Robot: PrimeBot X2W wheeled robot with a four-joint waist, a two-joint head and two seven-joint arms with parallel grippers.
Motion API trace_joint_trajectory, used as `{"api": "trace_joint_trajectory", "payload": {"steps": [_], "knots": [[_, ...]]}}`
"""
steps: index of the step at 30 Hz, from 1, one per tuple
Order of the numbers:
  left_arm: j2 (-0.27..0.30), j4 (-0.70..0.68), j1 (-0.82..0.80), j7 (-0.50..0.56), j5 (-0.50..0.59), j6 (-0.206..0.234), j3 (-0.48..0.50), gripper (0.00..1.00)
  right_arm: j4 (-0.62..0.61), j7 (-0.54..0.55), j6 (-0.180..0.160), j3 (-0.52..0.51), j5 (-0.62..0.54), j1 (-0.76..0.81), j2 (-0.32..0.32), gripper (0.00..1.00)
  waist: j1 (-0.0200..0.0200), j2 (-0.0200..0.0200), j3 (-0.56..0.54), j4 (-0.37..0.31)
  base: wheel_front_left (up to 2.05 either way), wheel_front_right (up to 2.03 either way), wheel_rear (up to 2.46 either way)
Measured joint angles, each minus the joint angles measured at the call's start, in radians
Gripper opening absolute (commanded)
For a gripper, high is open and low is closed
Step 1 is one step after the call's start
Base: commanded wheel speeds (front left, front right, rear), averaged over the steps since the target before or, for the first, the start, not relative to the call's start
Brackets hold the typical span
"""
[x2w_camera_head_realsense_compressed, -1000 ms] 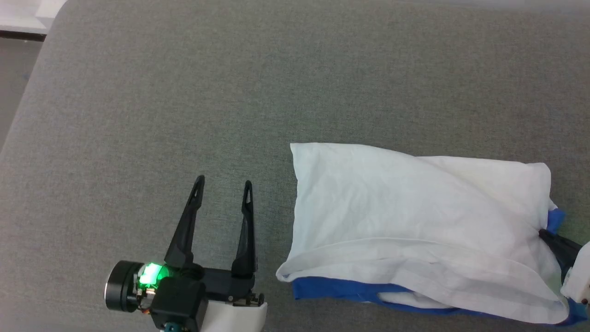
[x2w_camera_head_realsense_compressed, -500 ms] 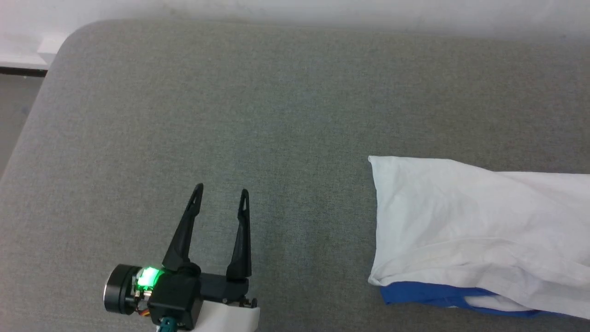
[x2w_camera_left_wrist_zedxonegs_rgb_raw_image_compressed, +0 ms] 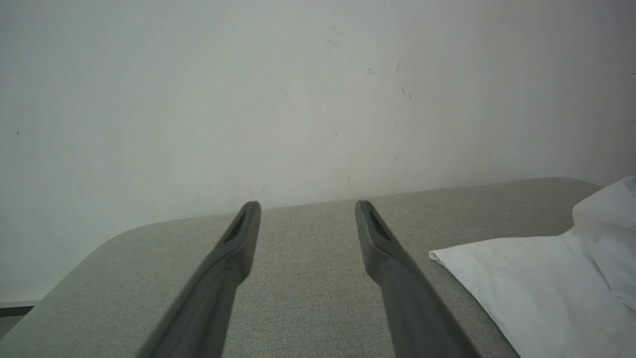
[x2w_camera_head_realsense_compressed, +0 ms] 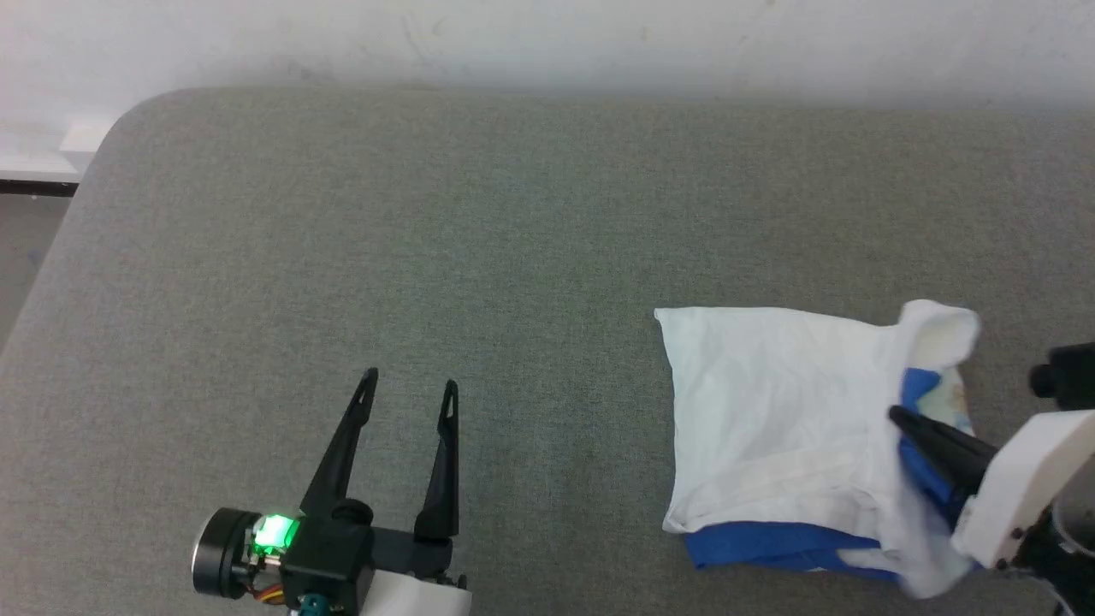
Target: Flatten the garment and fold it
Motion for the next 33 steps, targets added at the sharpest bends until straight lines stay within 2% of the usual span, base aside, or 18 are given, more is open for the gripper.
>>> {"api": "trace_joint_trajectory", "payload": {"steps": [5,13,30,31,33], "knots": [[-0.009,0.012,-0.001,0.000,-0.011,-0.009,-0.008,1.00,-0.064,0.043,0.000,0.077,0.005,-0.001,0.024,0.00,0.0001,0.0000,0.003,0.011,0.00,0.00,0.00],[-0.032,0.017,-0.002,0.000,-0.016,-0.010,-0.014,1.00,-0.053,0.064,0.000,0.151,-0.020,-0.064,0.054,0.00,0.0001,0.0000,0.026,0.044,0.00,0.00,0.00],[-0.112,0.048,-0.027,0.000,-0.009,-0.042,-0.016,1.00,0.270,0.037,0.000,0.238,-0.238,-0.220,0.103,0.00,0.0003,0.0000,0.075,0.105,0.00,0.00,0.00],[-0.118,0.050,-0.027,0.000,-0.006,-0.045,-0.016,1.00,0.286,0.034,0.000,0.238,-0.250,-0.226,0.106,0.06,0.0002,0.0000,0.076,0.108,0.00,0.00,0.00],[-0.127,0.055,-0.028,0.000,-0.006,-0.052,-0.015,1.00,0.314,0.024,0.000,0.240,-0.265,-0.239,0.114,0.38,0.0002,0.0000,0.079,0.112,0.00,0.00,0.00]]}}
